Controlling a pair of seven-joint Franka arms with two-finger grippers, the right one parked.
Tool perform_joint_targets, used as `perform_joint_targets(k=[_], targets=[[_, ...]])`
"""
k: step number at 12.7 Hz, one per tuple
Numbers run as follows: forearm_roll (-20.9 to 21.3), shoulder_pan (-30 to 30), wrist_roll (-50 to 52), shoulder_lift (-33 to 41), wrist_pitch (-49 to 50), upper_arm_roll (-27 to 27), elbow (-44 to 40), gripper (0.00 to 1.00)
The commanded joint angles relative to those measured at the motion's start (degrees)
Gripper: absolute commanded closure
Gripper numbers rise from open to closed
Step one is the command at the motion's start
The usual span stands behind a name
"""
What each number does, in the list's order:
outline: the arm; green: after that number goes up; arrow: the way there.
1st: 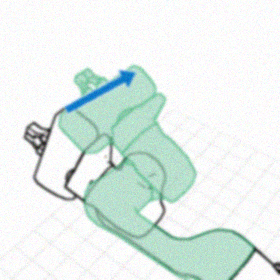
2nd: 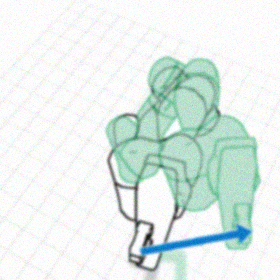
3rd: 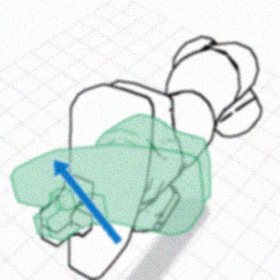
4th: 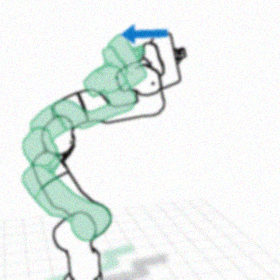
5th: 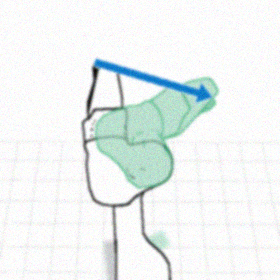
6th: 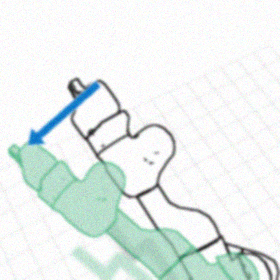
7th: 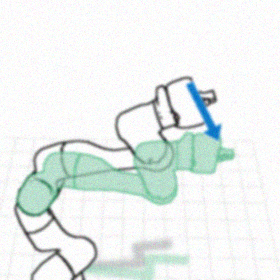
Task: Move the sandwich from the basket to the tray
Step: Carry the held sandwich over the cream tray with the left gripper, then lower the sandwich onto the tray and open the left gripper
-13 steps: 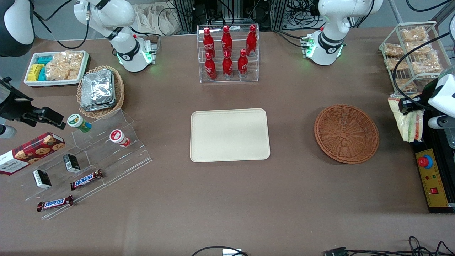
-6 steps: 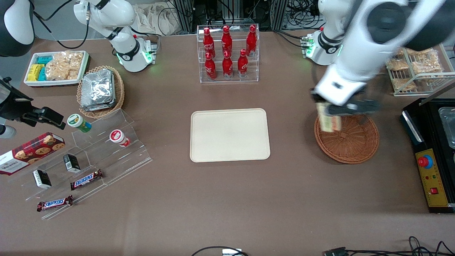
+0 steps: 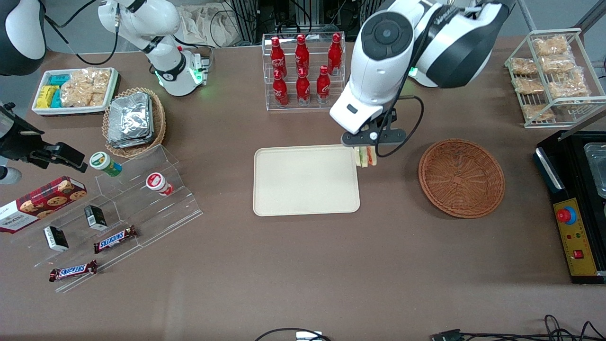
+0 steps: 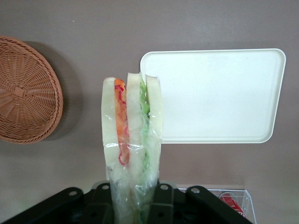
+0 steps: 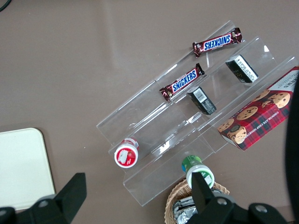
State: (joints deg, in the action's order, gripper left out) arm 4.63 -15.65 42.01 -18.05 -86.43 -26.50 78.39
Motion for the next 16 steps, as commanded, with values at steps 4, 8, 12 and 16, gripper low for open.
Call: perform_joint_targets(k=[4, 8, 12, 16], targets=[[0.6, -0.7, 0.0, -1.9, -21.6, 0.0, 18.0, 0.74], [1.1, -0.3, -0.2, -6.9, -37.6, 0.5, 26.1, 0.75], [4.9, -0.2, 0.0, -12.4, -45.2, 2.1, 28.7, 0.75], [4.9, -0.2, 0.2, -14.1, -52.7, 3.7, 32.9, 0.7]])
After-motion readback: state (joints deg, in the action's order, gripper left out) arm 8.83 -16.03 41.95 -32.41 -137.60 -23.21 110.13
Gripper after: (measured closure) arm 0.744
